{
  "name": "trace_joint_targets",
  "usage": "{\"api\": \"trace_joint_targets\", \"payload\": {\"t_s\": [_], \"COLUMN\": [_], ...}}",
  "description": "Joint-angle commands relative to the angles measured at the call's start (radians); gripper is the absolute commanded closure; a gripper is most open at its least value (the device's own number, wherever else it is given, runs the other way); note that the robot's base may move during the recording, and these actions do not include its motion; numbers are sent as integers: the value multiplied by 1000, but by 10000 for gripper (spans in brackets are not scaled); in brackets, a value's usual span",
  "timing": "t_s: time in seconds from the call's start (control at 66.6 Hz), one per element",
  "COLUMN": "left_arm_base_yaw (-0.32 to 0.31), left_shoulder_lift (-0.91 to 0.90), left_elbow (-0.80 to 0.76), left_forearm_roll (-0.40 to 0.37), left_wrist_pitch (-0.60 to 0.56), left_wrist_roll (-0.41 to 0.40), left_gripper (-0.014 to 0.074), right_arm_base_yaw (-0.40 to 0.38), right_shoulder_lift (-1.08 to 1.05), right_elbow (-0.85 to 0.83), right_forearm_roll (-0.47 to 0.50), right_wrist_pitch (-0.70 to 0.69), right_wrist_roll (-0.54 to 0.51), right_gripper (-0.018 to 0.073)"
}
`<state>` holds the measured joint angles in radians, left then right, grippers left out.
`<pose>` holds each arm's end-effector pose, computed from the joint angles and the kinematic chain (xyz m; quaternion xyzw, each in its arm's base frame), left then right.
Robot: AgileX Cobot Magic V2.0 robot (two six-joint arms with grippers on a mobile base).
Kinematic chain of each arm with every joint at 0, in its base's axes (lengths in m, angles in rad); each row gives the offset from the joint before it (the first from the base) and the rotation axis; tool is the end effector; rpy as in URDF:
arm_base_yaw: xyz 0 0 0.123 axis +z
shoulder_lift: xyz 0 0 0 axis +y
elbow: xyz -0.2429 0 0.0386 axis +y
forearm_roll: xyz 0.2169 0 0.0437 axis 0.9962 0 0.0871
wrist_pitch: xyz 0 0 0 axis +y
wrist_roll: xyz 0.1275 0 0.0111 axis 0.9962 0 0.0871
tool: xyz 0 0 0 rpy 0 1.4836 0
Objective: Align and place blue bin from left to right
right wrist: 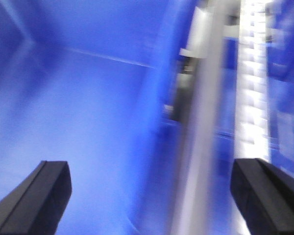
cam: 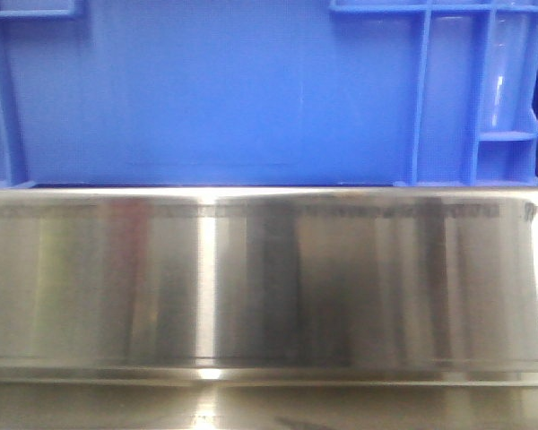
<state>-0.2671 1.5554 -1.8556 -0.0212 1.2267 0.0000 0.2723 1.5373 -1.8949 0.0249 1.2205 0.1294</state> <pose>0.3027 -0.0855 0.3771 0.1246 0.9255 -0.0581 0.3530 0.2974 0.0862 0.3943 -0.0664 0.9195 0.0894 0.3769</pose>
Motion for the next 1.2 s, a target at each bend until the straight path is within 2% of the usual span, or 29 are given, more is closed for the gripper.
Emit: {"api": "trace_joint_targets", "payload": {"t_s": [0.0,0.195,0.48,0.96,1.021,1.081,1.141,1.186], "left_arm_base_yaw": [-6,-2,75,75,75,75,75,75], "left_shoulder_lift": [43,123,190,248,247,247,247,247], "left_elbow": [-53,-84,-84,-84,-84,-84,-84,-84], "left_forearm_roll": [21,21,-3,-3,-10,-25,-49,-65], "left_wrist_pitch": [-6,-6,-6,-6,-6,-6,-6,-6], "left_wrist_roll": [-43,-45,-63,-63,-63,-63,-63,-63], "left_gripper": [-3,-3,-3,-3,1,36,120,219], "right_arm_base_yaw": [1,1,1,1,1,1,1,1], "right_shoulder_lift": [37,112,194,252,254,255,255,255], "right_elbow": [-37,-37,-37,-37,-37,-37,-37,-37], "right_forearm_roll": [24,24,-19,-25,-25,-25,-25,-25], "right_wrist_pitch": [1,1,1,1,1,1,1,1], "right_wrist_roll": [3,30,68,68,68,68,68,68], "right_gripper": [-1,-1,-1,6,51,143,272,381]}}
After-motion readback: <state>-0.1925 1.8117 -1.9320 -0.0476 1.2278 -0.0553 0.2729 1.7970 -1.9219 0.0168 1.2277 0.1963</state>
